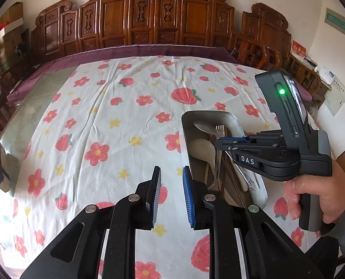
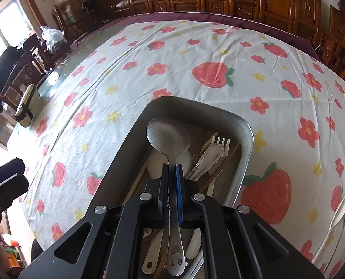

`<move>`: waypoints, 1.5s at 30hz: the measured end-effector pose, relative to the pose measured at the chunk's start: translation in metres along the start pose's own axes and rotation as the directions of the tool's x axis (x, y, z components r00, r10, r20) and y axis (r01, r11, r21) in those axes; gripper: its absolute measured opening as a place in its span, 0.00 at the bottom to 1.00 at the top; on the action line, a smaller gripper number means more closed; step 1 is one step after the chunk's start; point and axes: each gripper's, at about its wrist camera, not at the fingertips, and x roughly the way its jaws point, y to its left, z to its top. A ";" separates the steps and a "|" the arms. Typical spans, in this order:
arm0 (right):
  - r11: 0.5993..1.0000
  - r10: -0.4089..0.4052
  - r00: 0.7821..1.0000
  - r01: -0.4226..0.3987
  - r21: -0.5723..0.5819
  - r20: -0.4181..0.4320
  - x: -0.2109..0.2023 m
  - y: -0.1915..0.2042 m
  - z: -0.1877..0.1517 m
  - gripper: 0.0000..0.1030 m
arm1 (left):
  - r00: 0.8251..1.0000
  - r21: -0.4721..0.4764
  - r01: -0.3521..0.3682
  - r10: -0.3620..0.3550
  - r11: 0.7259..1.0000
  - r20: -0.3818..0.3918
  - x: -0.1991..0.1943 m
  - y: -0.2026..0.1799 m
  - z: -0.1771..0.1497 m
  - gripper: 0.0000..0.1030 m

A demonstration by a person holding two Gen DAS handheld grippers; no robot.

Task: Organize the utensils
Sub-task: 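Lower the steel slotted spoon into the metal box and open the right tool, then reach the right tool to the steel spoon and grasp its handle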

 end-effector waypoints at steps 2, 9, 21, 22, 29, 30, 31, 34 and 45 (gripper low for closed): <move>1.000 0.003 1.000 -0.003 0.000 0.011 -0.004 0.000 0.000 0.08 | 1.000 0.002 0.000 0.000 1.000 0.000 0.000 -0.001 0.000 0.17; 1.000 0.025 0.998 -0.025 0.005 0.063 -0.033 -0.011 -0.010 0.08 | 1.000 0.016 0.001 -0.001 1.000 0.003 -0.004 -0.012 0.002 0.17; 0.997 -0.020 0.990 0.009 0.081 0.140 -0.122 -0.081 -0.082 0.09 | 0.999 0.060 0.035 -0.035 0.998 0.010 -0.001 -0.061 0.007 0.42; 0.996 -0.034 0.989 0.021 0.089 0.146 -0.129 -0.088 -0.088 0.09 | 0.999 0.065 0.037 -0.038 0.997 0.010 0.000 -0.067 0.008 0.44; 0.983 -0.107 0.978 0.078 0.165 0.180 -0.170 -0.133 -0.130 0.08 | 0.998 0.114 0.055 -0.056 0.992 0.010 0.005 -0.104 0.011 0.74; 0.982 -0.117 0.977 0.087 0.170 0.180 -0.173 -0.137 -0.135 0.08 | 0.998 0.118 0.057 -0.059 0.991 0.010 0.005 -0.108 0.011 0.80; 0.979 -0.128 0.975 0.095 0.178 0.180 -0.177 -0.143 -0.140 0.08 | 0.998 0.122 0.060 -0.061 0.991 0.010 0.006 -0.111 0.012 0.85; 0.973 -0.146 0.975 0.111 0.204 0.167 -0.181 -0.159 -0.155 0.13 | 0.997 0.133 0.070 -0.072 0.989 0.007 0.008 -0.122 0.012 0.90; 0.952 -0.199 0.971 0.159 0.263 0.132 -0.174 -0.204 -0.180 0.38 | 0.991 0.177 0.128 -0.121 0.976 -0.048 0.027 -0.162 0.007 0.92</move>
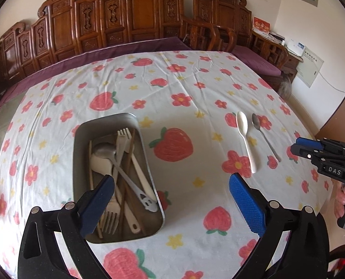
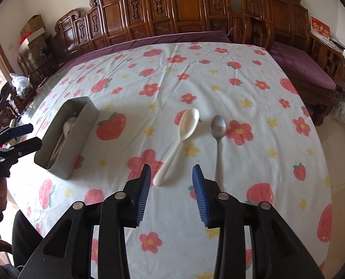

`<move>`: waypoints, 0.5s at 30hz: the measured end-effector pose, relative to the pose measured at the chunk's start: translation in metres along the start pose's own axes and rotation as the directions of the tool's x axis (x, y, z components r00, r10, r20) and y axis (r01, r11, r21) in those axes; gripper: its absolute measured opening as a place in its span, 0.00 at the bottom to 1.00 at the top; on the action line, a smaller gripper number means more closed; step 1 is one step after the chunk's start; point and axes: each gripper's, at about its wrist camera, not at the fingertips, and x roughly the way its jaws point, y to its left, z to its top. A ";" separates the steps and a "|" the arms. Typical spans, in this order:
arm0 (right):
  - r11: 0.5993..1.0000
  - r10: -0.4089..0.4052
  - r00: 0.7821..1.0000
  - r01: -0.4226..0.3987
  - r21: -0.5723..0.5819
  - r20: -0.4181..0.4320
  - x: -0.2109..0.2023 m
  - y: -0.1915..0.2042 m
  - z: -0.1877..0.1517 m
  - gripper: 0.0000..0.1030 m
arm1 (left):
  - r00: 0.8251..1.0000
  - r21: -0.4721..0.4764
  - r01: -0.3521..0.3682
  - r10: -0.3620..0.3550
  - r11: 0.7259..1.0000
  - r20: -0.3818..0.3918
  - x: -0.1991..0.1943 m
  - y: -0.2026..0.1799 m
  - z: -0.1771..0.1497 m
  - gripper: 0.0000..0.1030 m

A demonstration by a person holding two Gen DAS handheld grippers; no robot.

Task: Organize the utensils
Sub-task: 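Reach the right tool to the steel spoon and grasp its handle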

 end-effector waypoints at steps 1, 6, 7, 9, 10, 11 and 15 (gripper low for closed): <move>1.000 0.000 1.000 0.000 0.005 -0.004 0.002 -0.003 0.000 0.38 | 1.000 0.007 0.003 -0.003 1.000 -0.002 0.002 -0.005 0.001 0.92; 1.000 -0.018 0.999 0.019 0.010 -0.027 0.018 -0.020 0.002 0.38 | 1.000 0.032 0.019 -0.019 0.999 -0.007 0.008 -0.022 0.005 0.92; 1.000 -0.023 0.999 0.023 0.011 -0.037 0.024 -0.024 0.005 0.38 | 1.000 0.036 0.022 -0.022 0.999 -0.009 0.010 -0.026 0.007 0.92; 1.000 -0.029 0.998 0.030 0.005 -0.053 0.035 -0.029 0.010 0.38 | 1.000 0.043 0.029 -0.028 0.999 -0.013 0.014 -0.032 0.008 0.92; 0.999 -0.035 0.997 0.035 0.004 -0.067 0.042 -0.032 0.013 0.38 | 0.999 0.046 0.030 -0.029 0.998 -0.016 0.015 -0.035 0.009 0.92; 0.999 -0.036 0.996 0.037 0.011 -0.086 0.050 -0.036 0.017 0.38 | 0.999 0.049 0.030 -0.030 0.998 -0.018 0.017 -0.037 0.010 0.92; 0.999 -0.036 0.989 0.040 0.021 -0.145 0.077 -0.045 0.031 0.37 | 0.999 0.064 0.031 -0.029 0.997 -0.028 0.025 -0.047 0.012 0.92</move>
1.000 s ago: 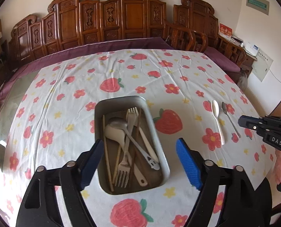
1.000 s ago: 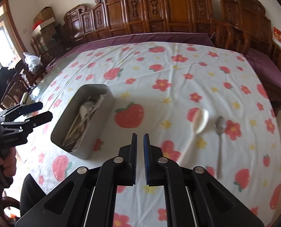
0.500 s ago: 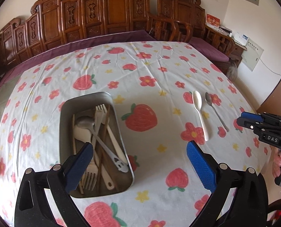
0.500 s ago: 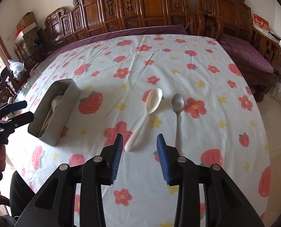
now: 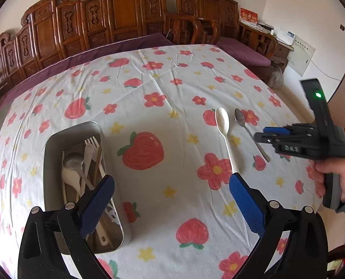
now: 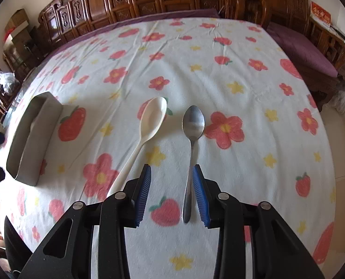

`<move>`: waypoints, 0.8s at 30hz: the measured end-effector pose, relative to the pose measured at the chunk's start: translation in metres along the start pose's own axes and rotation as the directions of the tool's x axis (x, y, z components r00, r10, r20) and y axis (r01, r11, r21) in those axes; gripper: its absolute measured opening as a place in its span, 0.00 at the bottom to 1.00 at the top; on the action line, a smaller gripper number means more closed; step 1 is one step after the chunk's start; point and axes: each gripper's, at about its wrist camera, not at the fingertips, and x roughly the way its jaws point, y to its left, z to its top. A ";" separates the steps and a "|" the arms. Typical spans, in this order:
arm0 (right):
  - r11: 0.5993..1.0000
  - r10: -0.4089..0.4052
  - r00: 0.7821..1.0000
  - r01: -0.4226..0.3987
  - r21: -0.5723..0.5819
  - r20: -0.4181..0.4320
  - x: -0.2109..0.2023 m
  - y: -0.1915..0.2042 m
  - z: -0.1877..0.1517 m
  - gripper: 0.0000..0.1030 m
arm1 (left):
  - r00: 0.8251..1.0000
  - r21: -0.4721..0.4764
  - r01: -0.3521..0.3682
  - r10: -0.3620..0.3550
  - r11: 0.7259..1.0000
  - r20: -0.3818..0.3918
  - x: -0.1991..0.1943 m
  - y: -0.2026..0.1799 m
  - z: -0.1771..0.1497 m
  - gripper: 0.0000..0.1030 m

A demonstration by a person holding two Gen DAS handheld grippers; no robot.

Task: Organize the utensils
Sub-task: 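Reach the right tool to the steel spoon and grasp its handle, then grasp the white plastic spoon with the left tool while the right tool holds the steel spoon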

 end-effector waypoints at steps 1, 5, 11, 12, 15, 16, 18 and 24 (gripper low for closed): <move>1.000 -0.006 1.000 0.006 -0.003 -0.018 0.007 -0.001 0.006 0.35 | 1.000 0.003 -0.001 0.001 1.000 -0.004 0.002 -0.002 0.000 0.92; 0.999 -0.047 0.996 0.046 -0.018 -0.077 0.028 -0.003 0.022 0.31 | 1.000 0.008 0.004 -0.004 1.000 -0.018 0.010 -0.008 0.001 0.92; 0.993 -0.106 0.985 0.096 -0.075 -0.133 0.043 0.002 0.025 0.23 | 0.999 0.011 0.014 -0.014 1.000 -0.034 0.025 -0.018 0.009 0.92; 0.991 -0.111 0.984 0.100 -0.084 -0.137 0.044 0.003 0.025 0.23 | 0.999 0.015 0.011 -0.010 1.000 -0.036 0.028 -0.020 0.010 0.92; 0.991 -0.115 0.982 0.104 -0.079 -0.151 0.044 0.000 0.027 0.15 | 0.999 0.018 0.011 -0.010 1.000 -0.042 0.034 -0.024 0.013 0.92; 0.991 -0.120 0.980 0.110 -0.073 -0.157 0.044 -0.002 0.028 0.09 | 0.999 0.019 0.011 -0.010 1.000 -0.044 0.035 -0.025 0.014 0.92; 0.992 -0.115 0.979 0.105 -0.068 -0.170 0.046 -0.004 0.030 0.04 | 0.999 0.021 0.011 -0.010 1.000 -0.051 0.039 -0.028 0.014 0.92; 0.989 -0.138 0.975 0.125 -0.083 -0.172 0.041 -0.007 0.023 0.02 | 0.997 0.039 0.009 -0.006 0.999 -0.079 0.053 -0.041 0.016 0.92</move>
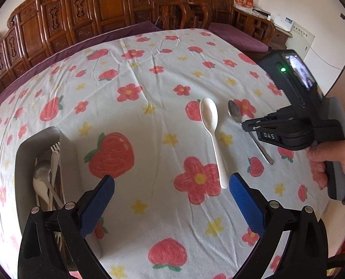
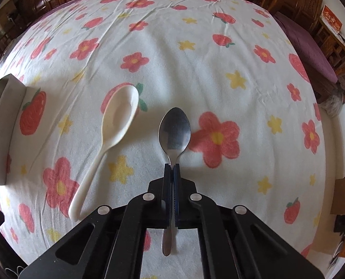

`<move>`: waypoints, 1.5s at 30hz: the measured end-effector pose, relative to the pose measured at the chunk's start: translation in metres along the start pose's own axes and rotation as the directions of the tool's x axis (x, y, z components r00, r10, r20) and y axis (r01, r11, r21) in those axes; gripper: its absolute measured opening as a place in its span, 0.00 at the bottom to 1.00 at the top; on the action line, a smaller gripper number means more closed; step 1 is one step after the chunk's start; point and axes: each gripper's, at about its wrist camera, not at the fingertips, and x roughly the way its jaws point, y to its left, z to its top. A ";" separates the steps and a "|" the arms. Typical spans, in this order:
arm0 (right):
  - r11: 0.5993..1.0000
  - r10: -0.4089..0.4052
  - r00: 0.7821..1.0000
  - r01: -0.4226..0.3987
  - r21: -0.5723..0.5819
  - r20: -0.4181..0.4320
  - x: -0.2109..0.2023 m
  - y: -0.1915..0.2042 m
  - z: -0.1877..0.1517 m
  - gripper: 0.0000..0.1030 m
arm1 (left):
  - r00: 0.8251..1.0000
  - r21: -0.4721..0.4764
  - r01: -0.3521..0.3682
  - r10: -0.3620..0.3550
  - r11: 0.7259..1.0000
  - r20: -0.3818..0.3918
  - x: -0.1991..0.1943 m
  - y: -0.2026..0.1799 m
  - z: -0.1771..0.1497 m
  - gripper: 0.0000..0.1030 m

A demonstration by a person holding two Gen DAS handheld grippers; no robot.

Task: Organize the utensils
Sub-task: 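Grasp the white plastic spoon with the left tool while the right tool holds the steel spoon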

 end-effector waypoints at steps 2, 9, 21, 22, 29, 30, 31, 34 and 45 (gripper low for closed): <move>1.000 0.010 1.000 -0.010 0.007 0.016 -0.006 -0.004 -0.009 0.02 | 1.000 0.010 -0.001 0.002 1.000 -0.008 0.007 -0.004 0.003 0.92; 0.999 0.045 0.997 -0.046 0.022 0.062 -0.030 -0.019 -0.032 0.02 | 1.000 0.054 0.007 -0.006 0.999 -0.023 0.029 -0.027 0.014 0.92; 0.996 0.084 0.990 -0.087 0.017 0.110 -0.048 -0.029 -0.050 0.02 | 0.993 0.091 0.030 -0.020 0.995 -0.118 0.074 -0.059 0.033 0.44; 0.996 0.086 0.990 -0.088 0.018 0.112 -0.049 -0.030 -0.051 0.02 | 0.992 0.085 0.028 -0.018 0.996 -0.124 0.076 -0.060 0.034 0.43; 0.995 0.094 0.988 -0.097 0.020 0.119 -0.050 -0.034 -0.055 0.02 | 0.985 0.069 -0.011 0.022 0.998 -0.170 0.092 -0.064 0.044 0.32; 0.995 0.095 0.988 -0.098 0.020 0.119 -0.050 -0.034 -0.056 0.02 | 0.985 0.065 -0.011 0.022 0.998 -0.174 0.093 -0.064 0.045 0.32; 0.995 0.096 0.988 -0.099 0.021 0.120 -0.051 -0.034 -0.056 0.02 | 0.984 0.063 -0.012 0.023 0.998 -0.178 0.095 -0.064 0.045 0.32; 0.995 0.097 0.987 -0.101 0.022 0.124 -0.053 -0.034 -0.057 0.02 | 0.983 0.066 -0.017 0.028 0.998 -0.179 0.099 -0.064 0.046 0.32; 0.994 0.106 0.984 -0.110 0.018 0.142 -0.067 -0.029 -0.061 0.02 | 0.986 0.022 0.019 -0.015 1.000 -0.168 0.096 -0.060 0.042 0.07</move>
